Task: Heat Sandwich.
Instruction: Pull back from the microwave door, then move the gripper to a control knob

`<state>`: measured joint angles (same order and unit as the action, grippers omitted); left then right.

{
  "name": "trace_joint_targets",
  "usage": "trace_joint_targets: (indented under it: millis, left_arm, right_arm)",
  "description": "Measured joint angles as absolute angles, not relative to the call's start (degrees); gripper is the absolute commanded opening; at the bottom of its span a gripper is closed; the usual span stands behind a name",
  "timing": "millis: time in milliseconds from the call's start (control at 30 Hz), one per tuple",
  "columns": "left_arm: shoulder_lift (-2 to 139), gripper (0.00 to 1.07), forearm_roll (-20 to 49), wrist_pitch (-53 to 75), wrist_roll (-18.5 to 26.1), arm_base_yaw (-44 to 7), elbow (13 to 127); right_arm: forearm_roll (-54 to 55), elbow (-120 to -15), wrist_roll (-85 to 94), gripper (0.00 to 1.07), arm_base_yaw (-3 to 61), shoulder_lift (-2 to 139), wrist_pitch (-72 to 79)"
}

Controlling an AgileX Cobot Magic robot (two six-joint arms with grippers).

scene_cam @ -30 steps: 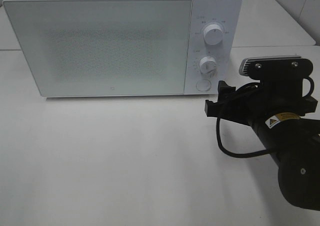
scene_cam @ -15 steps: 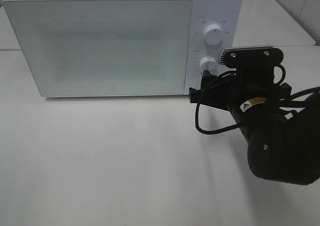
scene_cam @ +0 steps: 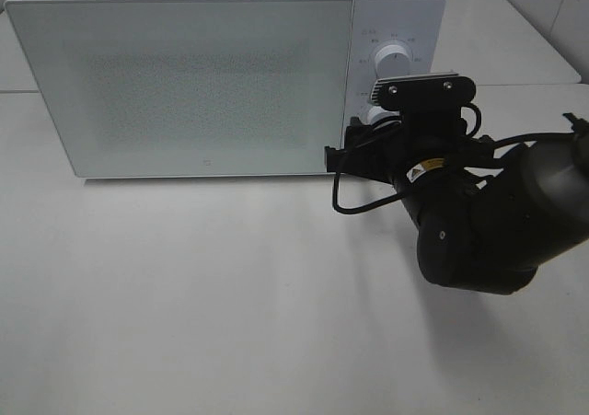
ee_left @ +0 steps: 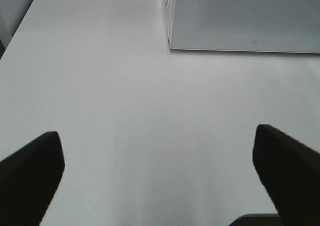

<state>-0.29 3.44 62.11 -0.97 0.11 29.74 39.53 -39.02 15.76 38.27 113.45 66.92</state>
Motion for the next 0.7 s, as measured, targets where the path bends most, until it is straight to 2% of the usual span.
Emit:
trace_joint_targets:
  millis: [333,700]
  left_arm:
    - [-0.29,0.98,3.44,62.11,-0.97,0.11,29.74]
    - [-0.29,0.98,3.32,62.11,-0.97,0.11,29.74]
  right_arm:
    - [37.59,-42.74,14.5,0.75,34.84,115.91,65.83]
    - [37.36,-43.2,11.4,0.74,34.84,116.25,65.66]
